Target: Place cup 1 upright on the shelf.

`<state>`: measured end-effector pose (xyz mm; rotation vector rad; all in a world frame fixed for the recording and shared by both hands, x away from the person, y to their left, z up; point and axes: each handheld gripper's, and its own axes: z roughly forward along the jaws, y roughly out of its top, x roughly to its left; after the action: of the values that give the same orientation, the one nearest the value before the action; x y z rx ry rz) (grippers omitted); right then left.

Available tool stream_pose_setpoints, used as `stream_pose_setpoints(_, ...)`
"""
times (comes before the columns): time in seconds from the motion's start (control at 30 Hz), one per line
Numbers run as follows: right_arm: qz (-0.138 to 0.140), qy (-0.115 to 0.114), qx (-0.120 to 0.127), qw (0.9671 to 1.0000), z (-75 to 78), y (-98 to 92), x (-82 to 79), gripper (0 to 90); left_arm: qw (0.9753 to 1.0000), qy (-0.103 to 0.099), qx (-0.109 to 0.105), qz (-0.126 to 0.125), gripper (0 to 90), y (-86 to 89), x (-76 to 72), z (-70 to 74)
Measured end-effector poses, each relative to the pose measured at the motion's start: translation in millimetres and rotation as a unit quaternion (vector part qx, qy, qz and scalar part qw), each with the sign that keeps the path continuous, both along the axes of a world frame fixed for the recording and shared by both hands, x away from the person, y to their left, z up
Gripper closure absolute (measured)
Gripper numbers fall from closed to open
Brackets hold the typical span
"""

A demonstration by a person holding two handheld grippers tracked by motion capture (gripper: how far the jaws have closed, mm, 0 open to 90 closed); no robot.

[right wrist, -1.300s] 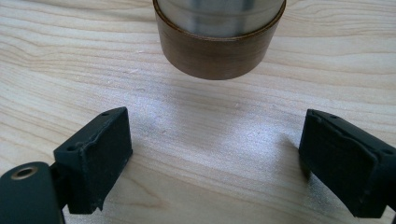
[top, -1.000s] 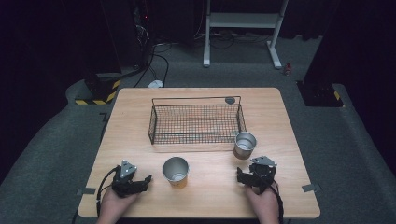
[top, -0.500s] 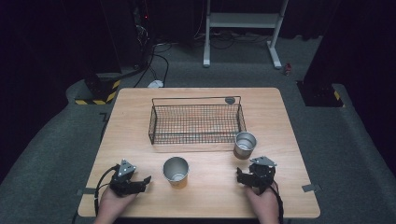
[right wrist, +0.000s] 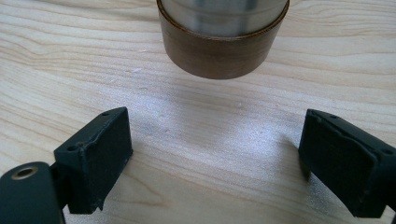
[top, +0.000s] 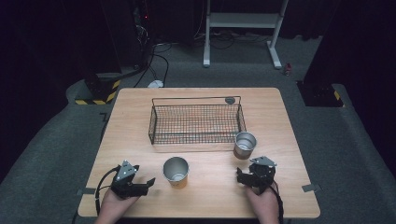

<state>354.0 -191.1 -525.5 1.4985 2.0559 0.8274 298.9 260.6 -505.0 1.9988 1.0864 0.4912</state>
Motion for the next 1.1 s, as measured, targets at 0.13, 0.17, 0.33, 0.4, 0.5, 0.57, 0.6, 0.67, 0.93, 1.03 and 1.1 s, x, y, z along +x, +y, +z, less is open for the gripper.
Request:
stream_pose_setpoints(0.13,0.000,0.000,0.000,1.0000,0.0,0.0,0.0,9.4,0.9999,-0.005,-0.010,-0.011,14.9,-2.1,-2.2,3.1)
stream_pose_setpoints(0.17,0.000,0.000,0.000,1.0000,0.0,0.0,0.0,9.4,0.9999,-0.005,-0.010,-0.011,14.9,-2.1,-2.2,3.1)
stream_pose_setpoints(0.33,0.000,0.000,0.000,1.0000,0.0,0.0,0.0,9.4,0.9996,-0.007,-0.014,-0.023,13.2,-7.0,-4.6,4.5)
stream_pose_setpoints(0.4,0.000,0.000,0.000,1.0000,0.0,0.0,0.0,9.4,0.9993,-0.008,-0.016,-0.031,12.0,-8.9,-5.2,5.3)
stream_pose_setpoints(0.5,0.000,0.000,0.000,1.0000,0.0,0.0,0.0,9.6,0.9989,-0.011,-0.017,-0.042,10.6,-11.4,-6.8,7.1)
stream_pose_setpoints(0.57,0.000,0.000,0.001,1.0000,0.0,0.3,0.0,9.6,0.9985,-0.012,-0.025,-0.048,10.5,-13.5,-7.9,7.6)
stream_pose_setpoints(0.6,0.000,0.000,0.001,1.0000,0.0,0.3,0.0,9.6,0.9983,-0.013,-0.026,-0.051,10.3,-14.3,-8.3,8.0)
stream_pose_setpoints(0.67,0.000,0.000,0.001,1.0000,0.0,0.3,0.0,9.6,0.9979,-0.014,-0.028,-0.056,10.1,-16.0,-9.3,9.0)
stream_pose_setpoints(0.93,0.000,0.000,0.001,1.0000,0.0,0.3,0.0,9.6,0.9961,-0.023,-0.039,-0.075,9.5,-25.9,-15.7,14.4)
stream_pose_setpoints(1.03,0.000,0.000,0.001,1.0000,0.0,0.4,0.0,9.6,0.9959,-0.030,-0.032,-0.079,9.5,-27.2,-16.3,15.8)
stream_pose_setpoints(1.1,0.000,0.001,0.001,1.0000,0.0,0.4,0.0,9.6,0.9956,-0.030,-0.037,-0.081,9.4,-28.3,-16.5,16.4)
